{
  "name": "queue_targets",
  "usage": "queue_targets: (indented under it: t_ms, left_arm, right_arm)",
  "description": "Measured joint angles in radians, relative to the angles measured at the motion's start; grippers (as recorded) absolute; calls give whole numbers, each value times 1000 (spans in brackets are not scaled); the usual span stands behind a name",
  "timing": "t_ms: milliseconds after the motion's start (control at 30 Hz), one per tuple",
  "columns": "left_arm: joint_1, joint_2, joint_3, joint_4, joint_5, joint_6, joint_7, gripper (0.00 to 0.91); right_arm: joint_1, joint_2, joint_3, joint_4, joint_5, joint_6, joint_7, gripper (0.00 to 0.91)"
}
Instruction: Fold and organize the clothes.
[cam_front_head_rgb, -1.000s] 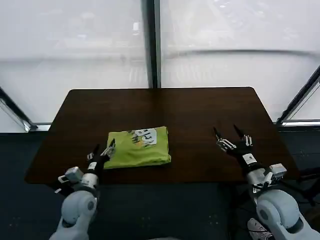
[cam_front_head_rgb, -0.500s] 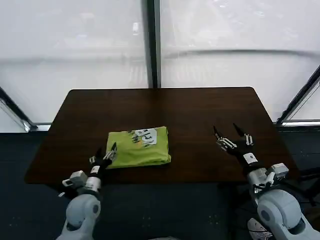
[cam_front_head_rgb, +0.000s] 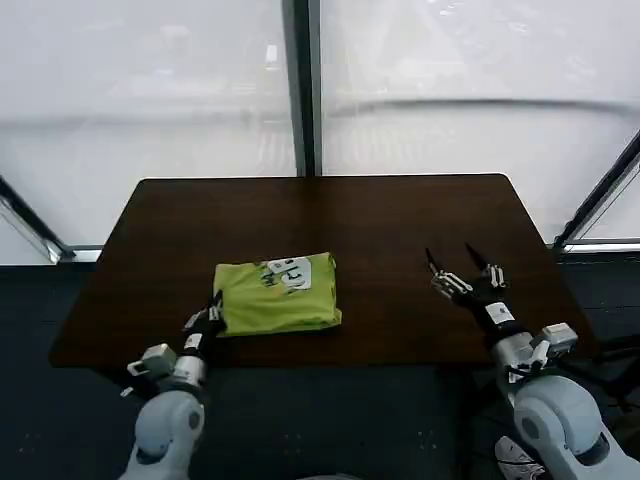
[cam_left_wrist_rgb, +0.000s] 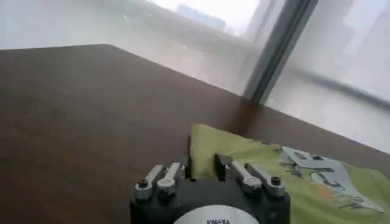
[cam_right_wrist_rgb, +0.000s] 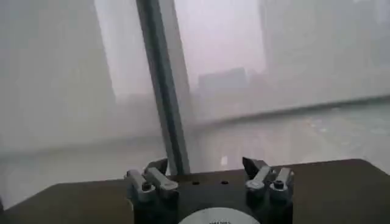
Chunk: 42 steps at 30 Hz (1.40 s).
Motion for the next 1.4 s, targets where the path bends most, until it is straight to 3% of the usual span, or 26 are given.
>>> queue_targets:
  t_ms: [367,933,1200,1400]
  left_arm:
    - [-15,63,-33,-32,18,52,-4,0]
    - [69,425,-284,-75,-69,61,-13,0]
    - [150,553,-448,-132,-152,115,-61,0]
    - [133,540,-432,-218,-259,207,-172,0]
  right_arm:
    - [27,16,-13,-30,1,1,9,878]
    - [141,56,-87,-104,-5,12,10,878]
    - [176,81,-114,-137,-12,27,0,878]
    - [159,90,-101,-126,-30,26,0,878]
